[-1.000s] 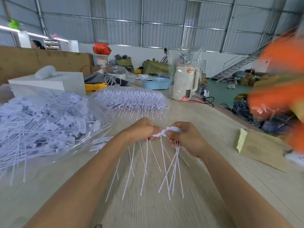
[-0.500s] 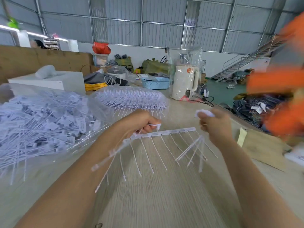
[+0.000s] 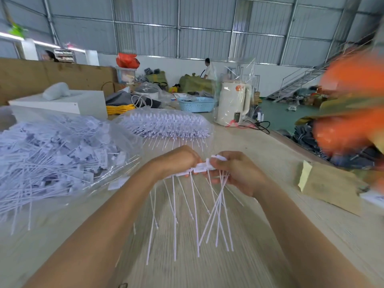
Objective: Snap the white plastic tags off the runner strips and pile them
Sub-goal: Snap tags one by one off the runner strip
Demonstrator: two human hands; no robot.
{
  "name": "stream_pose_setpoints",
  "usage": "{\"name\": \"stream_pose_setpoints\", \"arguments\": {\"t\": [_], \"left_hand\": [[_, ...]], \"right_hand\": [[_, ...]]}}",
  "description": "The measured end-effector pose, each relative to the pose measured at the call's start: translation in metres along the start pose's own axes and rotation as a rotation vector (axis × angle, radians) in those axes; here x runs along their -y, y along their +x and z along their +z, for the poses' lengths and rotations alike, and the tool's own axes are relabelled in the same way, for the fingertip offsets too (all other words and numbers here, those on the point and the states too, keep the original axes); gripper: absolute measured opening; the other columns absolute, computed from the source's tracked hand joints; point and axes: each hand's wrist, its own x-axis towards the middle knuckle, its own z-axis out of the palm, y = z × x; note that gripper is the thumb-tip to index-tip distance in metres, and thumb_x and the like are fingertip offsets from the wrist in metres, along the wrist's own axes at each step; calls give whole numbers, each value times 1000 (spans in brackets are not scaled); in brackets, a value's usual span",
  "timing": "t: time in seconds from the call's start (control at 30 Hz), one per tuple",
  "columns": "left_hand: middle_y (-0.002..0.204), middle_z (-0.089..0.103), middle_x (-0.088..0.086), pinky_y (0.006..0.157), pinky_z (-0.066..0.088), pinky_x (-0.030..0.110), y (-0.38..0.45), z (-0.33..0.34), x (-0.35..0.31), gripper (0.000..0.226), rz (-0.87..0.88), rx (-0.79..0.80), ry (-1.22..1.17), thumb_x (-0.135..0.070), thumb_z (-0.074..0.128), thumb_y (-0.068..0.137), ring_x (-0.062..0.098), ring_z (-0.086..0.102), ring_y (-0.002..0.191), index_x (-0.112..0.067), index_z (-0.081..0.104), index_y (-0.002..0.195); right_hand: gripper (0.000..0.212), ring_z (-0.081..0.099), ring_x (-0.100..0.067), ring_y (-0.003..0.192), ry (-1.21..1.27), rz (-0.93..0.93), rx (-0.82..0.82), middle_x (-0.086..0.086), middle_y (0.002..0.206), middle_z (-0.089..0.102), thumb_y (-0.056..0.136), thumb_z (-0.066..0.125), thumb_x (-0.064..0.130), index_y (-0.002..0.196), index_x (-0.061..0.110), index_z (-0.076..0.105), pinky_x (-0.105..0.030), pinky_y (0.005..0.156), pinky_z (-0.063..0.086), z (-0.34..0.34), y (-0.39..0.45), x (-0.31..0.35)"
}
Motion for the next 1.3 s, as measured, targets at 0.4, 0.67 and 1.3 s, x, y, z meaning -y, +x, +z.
{"name": "stream_pose_setpoints", "arguments": {"t": [0.4,0.67,1.3], "left_hand": [[71,41,15,67,32,32,-2,-1,-1,14,-32,52,-39,5,47,82,24,39,72,8,58,74],[59,62,1,66,45,30,-2,-4,8,24,-6,48,-77,-5,50,92,18,55,60,-8,63,72],[39,53,-1,41,36,14,1,0,1,27,-16,-129,-205,6,56,84,6,43,34,-8,65,63]], "right_hand": [[5,61,-15,49,-229,-156,-34,-11,62,61,88,61,0,88,-6,62,-21,49,49,5,-1,-7],[8,65,-13,55,-21,-132,-48,-5,60,67,88,60,-2,81,0,64,-25,56,56,-5,5,-9],[39,53,-26,48,-194,-329,-129,-15,57,57,76,69,-10,49,16,60,-41,60,50,3,1,-8]]}}
